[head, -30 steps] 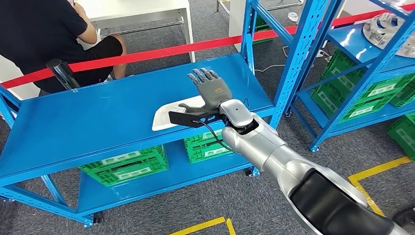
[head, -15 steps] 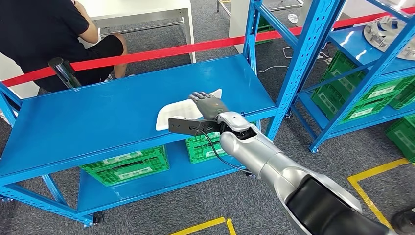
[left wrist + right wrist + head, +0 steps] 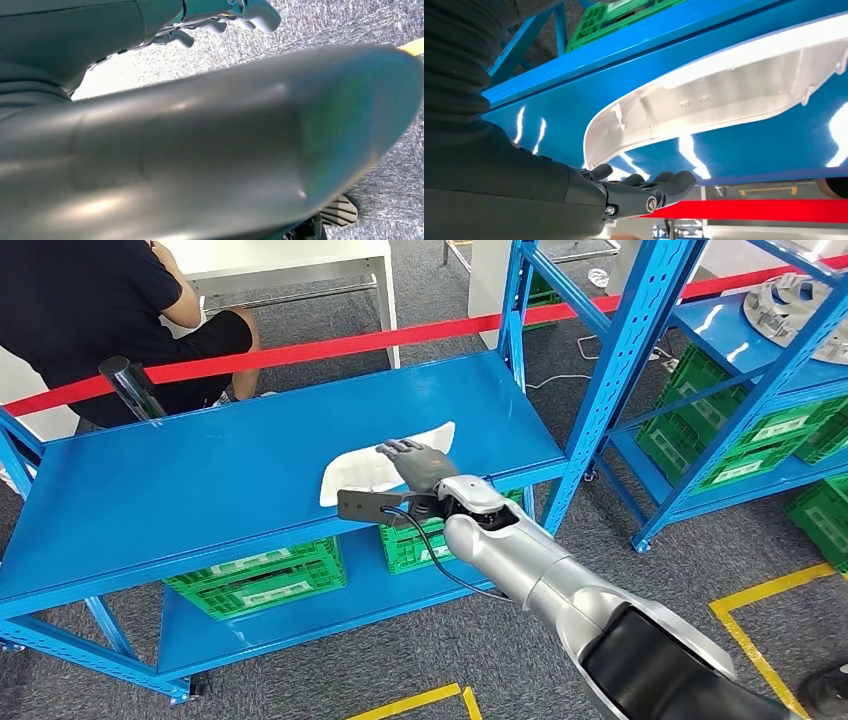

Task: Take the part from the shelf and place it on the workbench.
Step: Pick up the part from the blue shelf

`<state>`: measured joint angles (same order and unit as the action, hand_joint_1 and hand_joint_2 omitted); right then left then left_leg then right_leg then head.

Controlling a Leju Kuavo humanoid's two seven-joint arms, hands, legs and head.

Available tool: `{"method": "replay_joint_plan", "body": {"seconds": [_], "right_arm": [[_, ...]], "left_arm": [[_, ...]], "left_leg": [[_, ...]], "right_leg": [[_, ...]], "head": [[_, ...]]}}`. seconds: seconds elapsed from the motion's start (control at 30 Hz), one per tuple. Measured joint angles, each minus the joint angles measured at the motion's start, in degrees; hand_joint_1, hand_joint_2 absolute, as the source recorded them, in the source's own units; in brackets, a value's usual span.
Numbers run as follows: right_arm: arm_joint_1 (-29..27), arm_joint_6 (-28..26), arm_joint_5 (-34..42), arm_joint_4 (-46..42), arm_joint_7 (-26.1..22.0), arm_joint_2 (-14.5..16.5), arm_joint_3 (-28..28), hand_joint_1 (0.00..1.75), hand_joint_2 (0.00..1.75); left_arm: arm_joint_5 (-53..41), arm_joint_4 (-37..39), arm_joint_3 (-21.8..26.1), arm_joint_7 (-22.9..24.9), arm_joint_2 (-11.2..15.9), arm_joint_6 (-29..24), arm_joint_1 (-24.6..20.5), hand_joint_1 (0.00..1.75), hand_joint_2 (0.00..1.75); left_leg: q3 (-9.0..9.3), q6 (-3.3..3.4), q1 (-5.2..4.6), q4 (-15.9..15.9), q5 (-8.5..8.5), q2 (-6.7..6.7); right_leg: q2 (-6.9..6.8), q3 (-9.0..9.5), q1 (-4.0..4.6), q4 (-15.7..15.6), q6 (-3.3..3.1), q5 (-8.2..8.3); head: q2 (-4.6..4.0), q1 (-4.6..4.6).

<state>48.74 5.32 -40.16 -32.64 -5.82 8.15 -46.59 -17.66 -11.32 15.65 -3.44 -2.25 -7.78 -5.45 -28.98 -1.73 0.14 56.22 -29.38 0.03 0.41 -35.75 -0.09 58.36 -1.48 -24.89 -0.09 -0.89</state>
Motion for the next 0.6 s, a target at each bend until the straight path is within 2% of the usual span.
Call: {"method": "replay_joint_plan", "body": {"seconds": [0.13, 0.2, 0.27, 0.33, 0.37, 0.4, 0.47, 0.5, 0.53, 0.57, 0.6], "right_arm": [[1.07, 0.02, -1.68, 0.96, 1.23, 0.20, -0.21, 0.00, 1.75], [1.88, -0.03, -1.91, 1.41, 1.30, 0.20, -0.22, 0.00, 0.87], [2.72, -0.15, -1.93, 1.71, 1.31, 0.26, -0.22, 0.00, 0.00], [3.60, -0.34, -1.95, 1.85, 1.33, 0.38, -0.23, 0.00, 0.00], [4.06, -0.41, -1.97, 1.90, 1.33, 0.45, -0.24, 0.00, 0.00], [4.40, -0.46, -1.99, 1.95, 1.30, 0.50, -0.26, 0.00, 0.00], [4.45, -0.48, -2.06, 2.11, 1.25, 0.55, -0.35, 0.00, 0.00], [4.16, -0.48, -2.10, 2.20, 1.24, 0.55, -0.42, 0.00, 0.00], [3.82, -0.49, -2.14, 2.29, 1.24, 0.52, -0.47, 0.00, 0.00], [3.58, -0.53, -2.16, 2.36, 1.23, 0.51, -0.50, 0.00, 0.00], [3.47, -0.58, -2.17, 2.38, 1.22, 0.50, -0.51, 0.00, 0.00]], "left_arm": [[0.16, 0.02, 0.03, 0.79, -0.03, -0.01, -0.03, 0.00, 0.00], [0.19, 0.02, 0.10, 1.09, -0.06, -0.01, 0.02, 0.00, 0.00], [0.17, 0.02, 0.16, 1.28, -0.02, -0.01, 0.02, 0.00, 0.00], [0.15, -0.02, 0.17, 1.40, -0.21, -0.01, 0.01, 0.00, 0.00], [0.14, -0.05, 0.18, 1.40, -0.34, -0.01, -0.06, 0.00, 0.00], [0.13, -0.07, 0.18, 1.39, -0.47, -0.01, -0.14, 0.00, 0.00], [0.09, -0.08, 0.18, 1.38, -0.52, -0.01, -0.33, 0.00, 0.00], [0.06, -0.08, 0.18, 1.38, -0.57, -0.01, -0.34, 0.00, 0.00], [0.02, -0.07, 0.19, 1.38, -0.62, -0.01, -0.30, 0.00, 0.00], [-0.04, -0.05, 0.19, 1.38, -0.68, -0.01, -0.25, 0.00, 0.00], [-0.13, -0.05, 0.20, 1.37, -0.73, -0.01, -0.23, 0.00, 0.00]], "left_leg": [[0.00, 0.00, 0.00, 0.00, 0.00, 0.00], [0.00, 0.01, 0.00, 0.02, 0.00, 0.00], [0.07, 0.55, -0.12, -0.20, -0.01, 0.04], [1.53, 1.39, 0.25, -2.19, 0.69, 0.27], [2.43, 1.67, 0.54, -3.39, 1.13, 0.41], [3.22, 1.70, 0.87, -4.22, 1.40, 0.52], [3.79, 1.53, 1.17, -4.45, 1.10, 0.54], [4.10, 1.30, 1.38, -4.39, 0.77, 0.48], [4.49, 0.96, 1.65, -4.26, 0.35, 0.38], [4.93, 0.50, 2.01, -4.00, -0.22, 0.28], [5.39, -0.07, 2.42, -3.52, -0.96, 0.21]], "right_leg": [[0.00, 0.01, 0.00, 0.00, 0.00, 0.00], [0.00, 0.02, -0.01, -0.01, 0.01, 0.01], [-0.01, 0.27, -0.15, -0.52, 0.54, 0.20], [-0.09, 0.56, -0.13, -0.88, 1.18, 0.28], [-0.08, 0.08, -0.03, 0.15, 1.38, -0.18], [-0.09, -1.19, -0.05, 2.54, 1.57, -1.12], [-0.06, -5.29, -0.46, 9.69, 2.19, -3.50], [-0.09, -7.15, -0.81, 12.48, 2.58, -3.93], [-0.12, -8.13, -1.21, 13.34, 3.03, -3.28], [-0.20, -8.03, -1.67, 11.97, 3.55, -1.49], [-0.37, -6.89, -2.16, 8.48, 4.13, 1.00]], "head": [[0.00, 0.01], [0.00, 0.01], [0.00, -0.03], [0.00, 0.03], [0.00, 0.11], [0.00, 0.22], [0.00, 0.33], [0.00, 0.36], [0.00, 0.38], [0.00, 0.38], [0.00, 0.39]]}}
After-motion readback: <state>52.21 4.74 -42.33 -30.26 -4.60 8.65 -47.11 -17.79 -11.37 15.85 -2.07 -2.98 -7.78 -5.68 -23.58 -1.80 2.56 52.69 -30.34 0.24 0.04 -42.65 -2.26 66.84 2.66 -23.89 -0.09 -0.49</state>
